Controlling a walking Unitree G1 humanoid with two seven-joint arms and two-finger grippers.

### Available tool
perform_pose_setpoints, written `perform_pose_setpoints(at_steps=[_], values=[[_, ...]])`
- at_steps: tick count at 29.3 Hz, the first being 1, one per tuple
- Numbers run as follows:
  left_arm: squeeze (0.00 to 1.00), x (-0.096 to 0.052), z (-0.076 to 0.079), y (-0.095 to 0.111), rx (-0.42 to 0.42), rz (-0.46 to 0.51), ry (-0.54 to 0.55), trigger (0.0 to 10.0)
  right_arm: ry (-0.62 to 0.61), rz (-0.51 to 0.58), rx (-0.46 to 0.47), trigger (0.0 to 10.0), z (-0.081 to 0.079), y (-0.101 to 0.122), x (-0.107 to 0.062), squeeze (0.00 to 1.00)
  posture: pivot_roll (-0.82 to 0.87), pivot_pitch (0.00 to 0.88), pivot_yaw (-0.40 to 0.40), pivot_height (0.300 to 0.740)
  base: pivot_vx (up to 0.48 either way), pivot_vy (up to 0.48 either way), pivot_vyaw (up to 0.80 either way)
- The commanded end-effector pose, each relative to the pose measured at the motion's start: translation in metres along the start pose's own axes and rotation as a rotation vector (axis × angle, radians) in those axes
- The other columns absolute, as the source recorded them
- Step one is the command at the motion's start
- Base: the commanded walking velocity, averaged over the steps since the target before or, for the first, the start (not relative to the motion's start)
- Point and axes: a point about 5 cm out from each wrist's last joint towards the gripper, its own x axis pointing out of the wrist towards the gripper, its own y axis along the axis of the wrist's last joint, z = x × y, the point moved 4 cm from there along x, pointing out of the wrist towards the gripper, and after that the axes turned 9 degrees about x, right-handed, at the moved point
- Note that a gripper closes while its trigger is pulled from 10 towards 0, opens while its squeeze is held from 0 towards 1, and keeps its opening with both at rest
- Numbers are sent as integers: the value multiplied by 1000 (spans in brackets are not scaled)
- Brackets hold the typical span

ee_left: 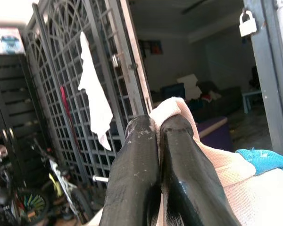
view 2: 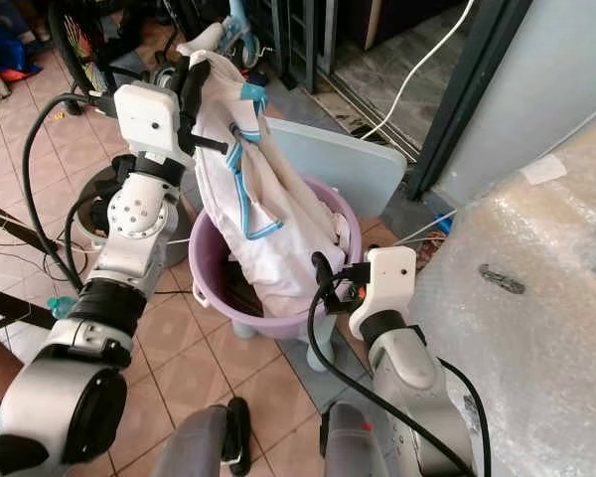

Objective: Clothes washing

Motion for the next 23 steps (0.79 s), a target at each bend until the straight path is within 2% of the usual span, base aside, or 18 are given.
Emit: perform_pose_setpoints(at_steps=[1,3,5,7,8,9,10,11,12,13,15,18,20,23], values=[[0,-7,-7,24,18,63,-9,0,-49,12,-6,10000,10,-4,2,0,-96,46,107,740,0,0,0],[0,-15,-7,34,26,77,-31,0,-91,16,-17,10000,19,-5,2,0,-88,39,108,740,0,0,0],[0,-18,-6,37,27,73,-40,0,-105,19,-27,10000,21,-6,3,0,-87,39,107,740,0,0,0],[0,-32,-5,28,42,30,-58,0,-121,28,-25,10000,25,-6,5,0,-79,34,108,740,0,0,-800],[0,-43,-6,15,33,-34,-56,0,-125,33,-21,10000,26,-6,5,0,-76,27,105,740,0,0,-800],[0,-43,-6,15,33,-34,-56,0,-125,33,-21,10000,26,-6,5,0,-76,27,105,740,0,0,-800],[0,-54,-6,2,15,-106,-49,0,-128,37,-19,10000,27,-6,7,0,-80,22,102,740,0,0,-800],[0,-76,-1,-27,-18,-263,-56,0,-129,41,-21,10000,27,-6,7,0,-79,18,100,740,0,0,-800],[0,-94,3,-45,-43,-379,-63,0,-129,46,-22,10000,26,-7,9,0,-81,15,97,740,0,0,-800],[0,-122,8,-65,-135,-519,-39,0,-122,53,-26,10000,24,-7,10,0,-87,16,94,740,0,0,-800],[0,-131,15,-67,-162,-547,-44,0,-117,57,-34,10000,23,-7,11,0,-90,14,89,740,0,0,-800],[0,-133,20,-64,-162,-550,-63,0,-118,62,-38,10000,24,-6,11,0,-90,14,88,740,0,0,-800],[0,-144,28,-71,-164,-618,-86,0,-126,68,-39,10000,27,-7,8,0,-95,10,86,740,0,0,-800],[0,-146,32,-71,-177,-641,-94,0,-150,68,-42,10000,31,-8,5,0,-99,12,85,740,0,0,-800]])
